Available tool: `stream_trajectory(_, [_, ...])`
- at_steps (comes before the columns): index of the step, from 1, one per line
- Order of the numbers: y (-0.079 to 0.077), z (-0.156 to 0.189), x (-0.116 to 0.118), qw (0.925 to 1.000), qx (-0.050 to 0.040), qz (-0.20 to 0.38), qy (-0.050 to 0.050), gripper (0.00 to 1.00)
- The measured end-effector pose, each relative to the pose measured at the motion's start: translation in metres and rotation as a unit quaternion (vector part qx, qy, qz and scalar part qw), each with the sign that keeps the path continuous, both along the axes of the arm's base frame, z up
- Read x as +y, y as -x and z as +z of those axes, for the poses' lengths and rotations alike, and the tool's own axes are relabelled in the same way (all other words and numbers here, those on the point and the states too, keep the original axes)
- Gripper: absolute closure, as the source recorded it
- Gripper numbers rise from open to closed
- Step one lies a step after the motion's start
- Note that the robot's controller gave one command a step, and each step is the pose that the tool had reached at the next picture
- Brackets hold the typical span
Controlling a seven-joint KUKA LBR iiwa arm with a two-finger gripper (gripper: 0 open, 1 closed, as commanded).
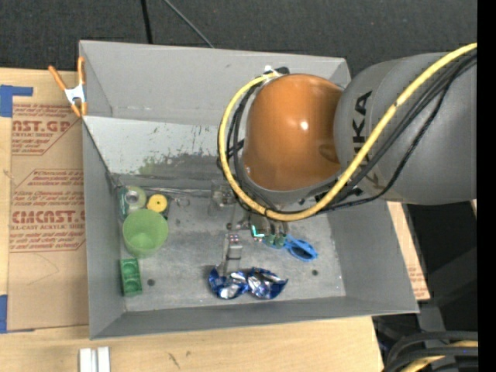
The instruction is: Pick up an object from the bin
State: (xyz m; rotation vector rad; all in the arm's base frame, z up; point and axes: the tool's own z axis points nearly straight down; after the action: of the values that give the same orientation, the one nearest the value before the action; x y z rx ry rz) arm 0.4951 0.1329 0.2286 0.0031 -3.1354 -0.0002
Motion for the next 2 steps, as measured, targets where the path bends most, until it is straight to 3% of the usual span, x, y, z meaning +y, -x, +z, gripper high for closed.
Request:
stream_trajectory(1, [0.0143,-0.1333,-0.0481,0.9965,0.0011,0.083,0.000,0.00])
stream_trajectory(2, [0.0118,-0.1290,-0.0469,0.9965,-0.0032,0.083,-0.001,1.00])
